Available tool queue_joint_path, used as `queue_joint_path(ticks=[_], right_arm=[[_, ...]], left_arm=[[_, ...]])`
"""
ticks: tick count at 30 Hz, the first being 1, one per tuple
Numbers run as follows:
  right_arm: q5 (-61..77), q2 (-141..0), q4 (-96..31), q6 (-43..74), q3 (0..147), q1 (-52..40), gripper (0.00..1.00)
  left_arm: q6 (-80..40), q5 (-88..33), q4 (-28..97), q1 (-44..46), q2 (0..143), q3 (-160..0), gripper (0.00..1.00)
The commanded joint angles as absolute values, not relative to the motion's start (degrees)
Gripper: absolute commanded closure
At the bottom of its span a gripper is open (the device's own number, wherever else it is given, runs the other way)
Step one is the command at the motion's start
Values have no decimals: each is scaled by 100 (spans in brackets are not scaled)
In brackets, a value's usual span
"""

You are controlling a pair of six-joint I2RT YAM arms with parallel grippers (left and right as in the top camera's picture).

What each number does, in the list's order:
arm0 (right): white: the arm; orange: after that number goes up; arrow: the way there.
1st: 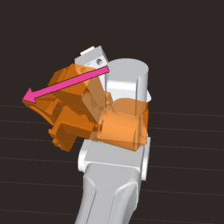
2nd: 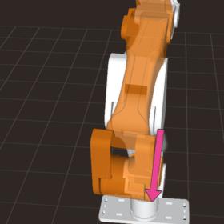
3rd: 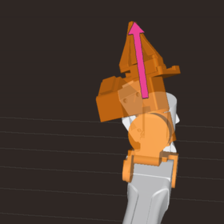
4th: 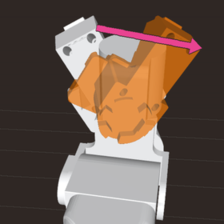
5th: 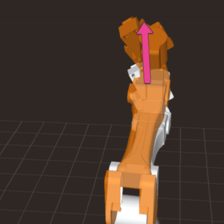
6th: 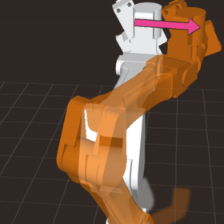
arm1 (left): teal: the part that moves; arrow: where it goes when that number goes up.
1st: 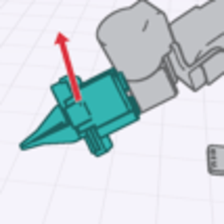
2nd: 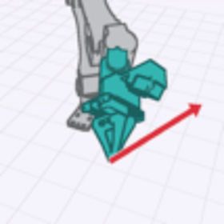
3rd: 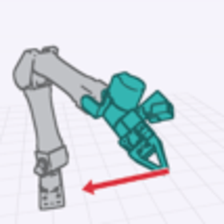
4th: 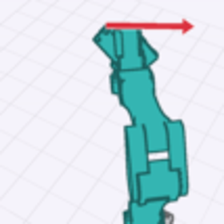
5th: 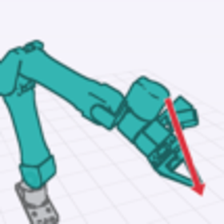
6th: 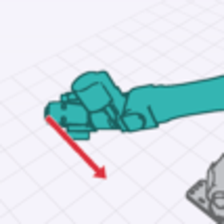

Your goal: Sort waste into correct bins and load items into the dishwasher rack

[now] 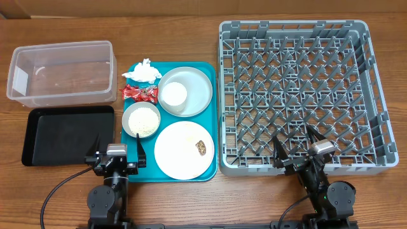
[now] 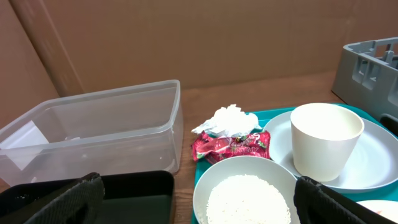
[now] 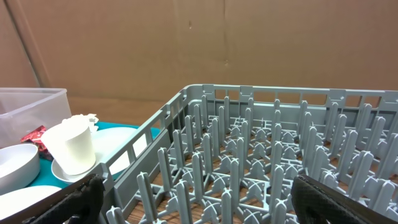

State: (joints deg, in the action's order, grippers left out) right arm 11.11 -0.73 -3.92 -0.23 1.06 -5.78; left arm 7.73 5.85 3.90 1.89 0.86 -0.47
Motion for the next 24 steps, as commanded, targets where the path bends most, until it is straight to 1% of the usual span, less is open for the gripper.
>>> queue_joint_path(ticks=[1,18,24], right_arm=[[1070,-16,-349,-16,45,-626,0],[1022,-16,-292,-14,45,-626,0],[1426,-21,-349,78,45,-626,0]], left_arm=[[860,613,381,217,69,-27,0],[860,613,381,217,69,-27,0],[860,746,362,217,69,-27,0]])
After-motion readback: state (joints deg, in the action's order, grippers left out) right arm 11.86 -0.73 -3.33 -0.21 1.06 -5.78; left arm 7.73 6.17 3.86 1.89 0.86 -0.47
